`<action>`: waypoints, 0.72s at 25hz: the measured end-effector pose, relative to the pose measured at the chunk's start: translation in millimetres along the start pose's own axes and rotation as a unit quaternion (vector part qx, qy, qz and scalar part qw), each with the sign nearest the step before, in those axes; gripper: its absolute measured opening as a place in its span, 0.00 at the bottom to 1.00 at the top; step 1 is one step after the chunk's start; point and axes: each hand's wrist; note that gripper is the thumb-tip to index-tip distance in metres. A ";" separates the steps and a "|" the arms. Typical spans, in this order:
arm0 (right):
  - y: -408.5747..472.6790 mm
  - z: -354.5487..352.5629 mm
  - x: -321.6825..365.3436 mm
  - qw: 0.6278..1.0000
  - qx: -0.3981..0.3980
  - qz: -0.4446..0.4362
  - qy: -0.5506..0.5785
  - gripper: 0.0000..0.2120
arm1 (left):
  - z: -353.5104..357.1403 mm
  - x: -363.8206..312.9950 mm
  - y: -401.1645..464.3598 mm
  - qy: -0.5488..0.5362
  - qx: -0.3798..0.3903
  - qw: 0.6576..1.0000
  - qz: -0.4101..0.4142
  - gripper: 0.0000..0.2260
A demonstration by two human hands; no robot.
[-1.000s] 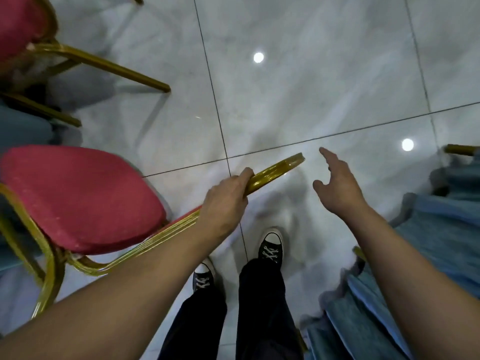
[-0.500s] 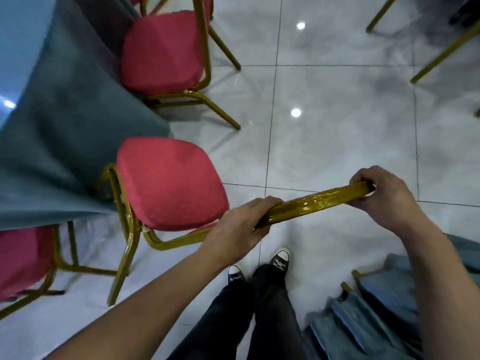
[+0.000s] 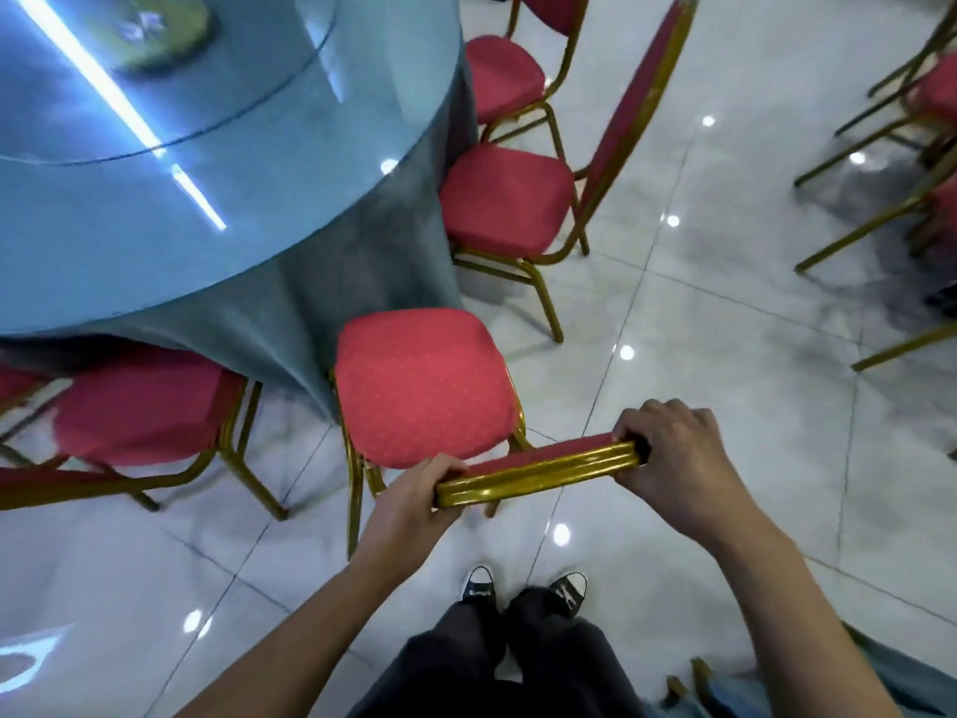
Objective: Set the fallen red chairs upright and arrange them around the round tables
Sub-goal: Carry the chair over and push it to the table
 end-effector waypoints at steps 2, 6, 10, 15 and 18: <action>-4.6 16.8 31.6 0.999 0.017 -0.049 0.010 0.11 | -13.6 12.7 -29.9 0.016 -0.046 0.999 -0.020 0.20; -3.1 57.8 71.6 0.989 0.074 -0.121 0.047 0.13 | -31.4 31.8 -78.4 0.130 -0.126 0.983 -0.035 0.18; 5.3 85.1 96.7 0.977 0.102 -0.184 0.009 0.16 | -31.5 54.6 -115.4 0.132 -0.103 0.978 -0.125 0.27; 9.6 89.0 94.9 0.962 0.143 -0.230 -0.030 0.17 | 12.8 44.3 -144.3 0.053 -0.096 0.973 -0.201 0.26; 13.3 80.5 85.5 0.955 0.148 -0.257 -0.017 0.13 | 19.0 33.4 -140.0 0.055 -0.107 0.966 -0.228 0.28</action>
Point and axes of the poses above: each hand's wrist, its own y-axis towards the middle knuckle, its own z-axis out of the palm, x = y × z, and after that the axes turned 4 degrees about y, right-handed
